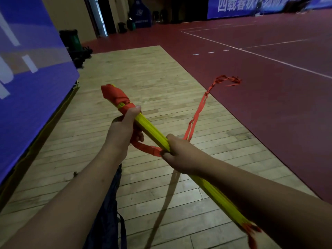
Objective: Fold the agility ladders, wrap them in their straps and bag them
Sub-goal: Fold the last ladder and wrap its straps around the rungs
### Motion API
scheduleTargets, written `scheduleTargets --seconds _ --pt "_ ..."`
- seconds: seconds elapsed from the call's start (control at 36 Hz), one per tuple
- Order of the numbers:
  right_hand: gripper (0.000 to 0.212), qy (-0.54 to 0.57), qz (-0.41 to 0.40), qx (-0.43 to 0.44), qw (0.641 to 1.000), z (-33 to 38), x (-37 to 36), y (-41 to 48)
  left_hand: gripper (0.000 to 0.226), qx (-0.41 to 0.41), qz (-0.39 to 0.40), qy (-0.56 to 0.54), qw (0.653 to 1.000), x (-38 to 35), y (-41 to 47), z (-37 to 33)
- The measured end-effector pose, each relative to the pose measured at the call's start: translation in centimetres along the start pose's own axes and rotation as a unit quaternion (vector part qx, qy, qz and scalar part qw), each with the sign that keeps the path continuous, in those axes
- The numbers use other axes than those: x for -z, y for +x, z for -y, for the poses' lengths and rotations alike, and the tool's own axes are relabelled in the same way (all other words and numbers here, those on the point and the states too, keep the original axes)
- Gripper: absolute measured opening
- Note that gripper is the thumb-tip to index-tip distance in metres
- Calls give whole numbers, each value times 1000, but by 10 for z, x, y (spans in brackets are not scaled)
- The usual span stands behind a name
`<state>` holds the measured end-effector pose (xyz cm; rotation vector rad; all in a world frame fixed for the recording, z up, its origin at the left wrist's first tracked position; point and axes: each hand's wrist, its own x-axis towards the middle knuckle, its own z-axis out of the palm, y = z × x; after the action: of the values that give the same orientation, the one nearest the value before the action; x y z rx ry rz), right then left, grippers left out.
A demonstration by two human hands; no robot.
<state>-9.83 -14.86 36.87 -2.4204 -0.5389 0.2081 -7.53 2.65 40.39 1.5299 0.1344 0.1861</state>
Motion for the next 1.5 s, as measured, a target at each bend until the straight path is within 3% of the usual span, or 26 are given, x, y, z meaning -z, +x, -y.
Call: scheduleTargets --seconds 0.17,0.22,0.28,0.33,0.39,0.5,0.58,0.64,0.72,0.83,0.97,1.08,1.19,1.28,1.33,1.42,1.5 --pt "46 157 78 22 984 1 14 -3 37 -66 10 -42 997 5 1 -2" --pt "58 268 109 -6 957 0 18 -5 33 -88 28 -82 992 7 0 -6" --pt "65 387 160 -57 906 -2 23 -5 34 -108 53 -95 988 9 0 -9" --pt "55 450 203 -68 867 -5 24 -6 37 -127 79 -88 985 12 0 -11" --pt "41 469 229 -58 851 -8 24 -5 44 -142 103 -77 981 13 -1 -11" --pt "50 500 226 -36 835 -9 24 -5 36 -139 135 -36 980 20 4 -12" --pt "54 534 247 -20 808 -11 26 -7 65 -96 145 55 983 35 11 -14" --pt "46 539 268 -3 799 -12 30 -9 87 -43 167 109 979 37 8 -14" --pt "31 509 236 -16 828 -15 30 -9 88 22 163 176 971 29 2 -12" --pt "31 430 144 -57 889 -15 23 -5 62 57 128 129 982 15 -1 -11" --pt "17 320 138 -90 933 -4 12 -2 47 -19 101 147 984 0 -10 -2" --pt "7 294 136 -75 943 0 8 -2 40 -50 41 124 990 -2 -11 -5" --pt "12 318 159 -47 934 4 5 1 43 -57 3 88 994 0 -9 -7" --pt "8 289 132 -50 947 6 4 2 45 -27 5 64 998 2 -6 -6" --pt "12 271 101 -53 956 8 5 2 50 14 39 49 998 6 -2 -6" --pt "17 229 47 -53 971 4 6 5 78 125 123 107 979 14 1 -6" --pt "41 223 28 -67 972 -3 9 5 89 158 147 160 963 16 0 -4"
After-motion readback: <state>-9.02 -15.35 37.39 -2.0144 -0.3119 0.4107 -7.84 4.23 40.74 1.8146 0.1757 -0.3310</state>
